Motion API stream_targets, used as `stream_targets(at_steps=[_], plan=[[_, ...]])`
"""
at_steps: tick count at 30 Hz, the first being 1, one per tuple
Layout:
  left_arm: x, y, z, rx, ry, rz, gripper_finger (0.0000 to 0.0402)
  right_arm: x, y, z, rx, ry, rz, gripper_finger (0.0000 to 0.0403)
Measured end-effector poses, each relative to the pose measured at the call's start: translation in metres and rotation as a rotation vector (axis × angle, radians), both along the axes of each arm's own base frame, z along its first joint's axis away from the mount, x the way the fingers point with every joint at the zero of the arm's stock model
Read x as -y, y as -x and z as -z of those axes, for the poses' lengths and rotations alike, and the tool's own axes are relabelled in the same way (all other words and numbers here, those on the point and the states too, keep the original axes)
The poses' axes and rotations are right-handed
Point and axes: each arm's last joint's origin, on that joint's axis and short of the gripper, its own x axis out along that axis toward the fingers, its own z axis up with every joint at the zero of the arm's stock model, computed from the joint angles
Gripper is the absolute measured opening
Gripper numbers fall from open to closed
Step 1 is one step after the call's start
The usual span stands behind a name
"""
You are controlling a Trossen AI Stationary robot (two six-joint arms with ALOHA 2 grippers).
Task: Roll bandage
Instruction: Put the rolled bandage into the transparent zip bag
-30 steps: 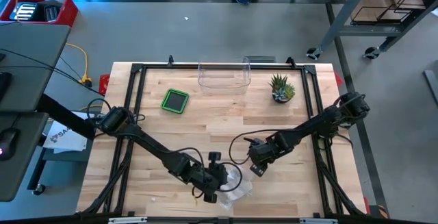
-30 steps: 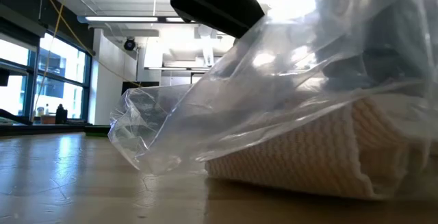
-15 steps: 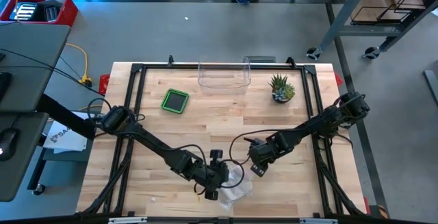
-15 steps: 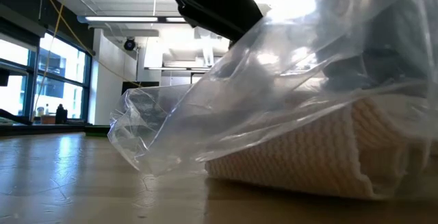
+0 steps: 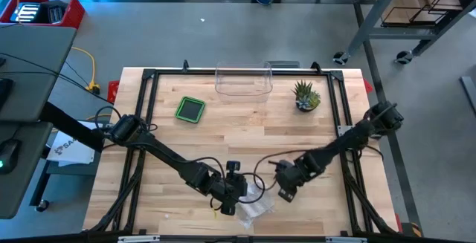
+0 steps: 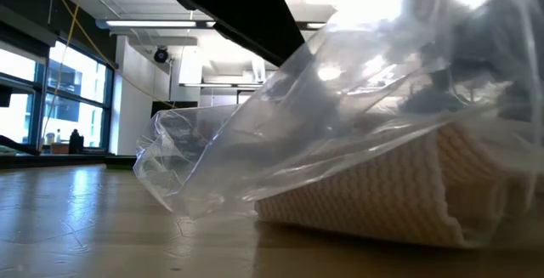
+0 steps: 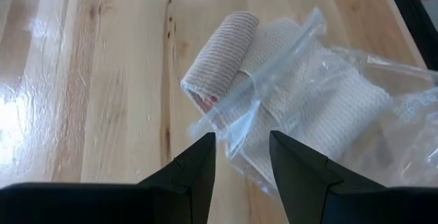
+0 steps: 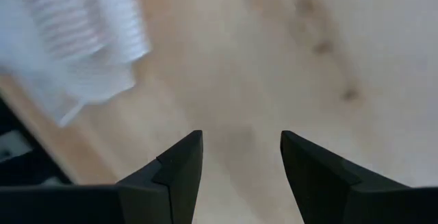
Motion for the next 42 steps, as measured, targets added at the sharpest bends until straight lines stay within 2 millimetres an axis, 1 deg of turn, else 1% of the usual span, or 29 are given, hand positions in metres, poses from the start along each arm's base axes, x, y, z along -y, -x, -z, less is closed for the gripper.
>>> stream_targets(at_steps=[5, 7, 10, 12, 17, 21, 23, 28, 32, 34, 38, 42], plan=[[0.0, 0.0, 0.0, -0.003, -0.001, -0.001, 0.0133, -0.03, 0.004, -0.004, 0.098, -0.059, 0.081, 0.019], [-0.001, 0.002, 0.001, -0.021, -0.011, -0.001, 0.0133, -0.039, 0.008, -0.006, 0.118, -0.07, 0.147, 0.019], [-0.002, 0.006, 0.005, -0.084, 0.001, -0.005, 0.0133, -0.052, 0.012, -0.007, 0.176, -0.085, 0.276, 0.019], [-0.004, 0.01, 0.006, -0.14, 0.021, -0.009, 0.0133, -0.06, 0.012, -0.009, 0.221, -0.12, 0.329, 0.019], [-0.001, 0.016, 0.004, -0.165, -0.004, 0.015, 0.0133, -0.078, 0.011, 0.003, 0.21, -0.193, 0.384, 0.019], [-0.001, 0.016, -0.001, -0.142, -0.007, 0.021, 0.0133, -0.096, 0.001, 0.009, 0.229, -0.233, 0.39, 0.019], [-0.003, 0.016, -0.004, -0.123, -0.008, -0.005, 0.0133, -0.103, -0.006, 0.011, 0.237, -0.244, 0.387, 0.019], [-0.009, 0.015, -0.02, -0.055, 0.012, -0.036, 0.0133, -0.117, -0.025, 0.012, 0.261, -0.262, 0.389, 0.019], [-0.016, 0.016, -0.031, -0.029, -0.019, -0.02, 0.0133, -0.123, -0.04, 0.023, 0.271, -0.276, 0.39, 0.019], [-0.019, 0.017, -0.036, -0.025, -0.041, -0.006, 0.0133, -0.122, -0.048, 0.027, 0.286, -0.267, 0.411, 0.019], [-0.025, 0.024, -0.044, -0.012, -0.024, 0.005, 0.0133, -0.107, -0.065, 0.026, 0.367, -0.205, 0.466, 0.019], [-0.03, 0.046, -0.042, -0.023, 0.022, -0.015, 0.0133, -0.087, -0.087, 0.021, 0.454, -0.195, 0.466, 0.019]])
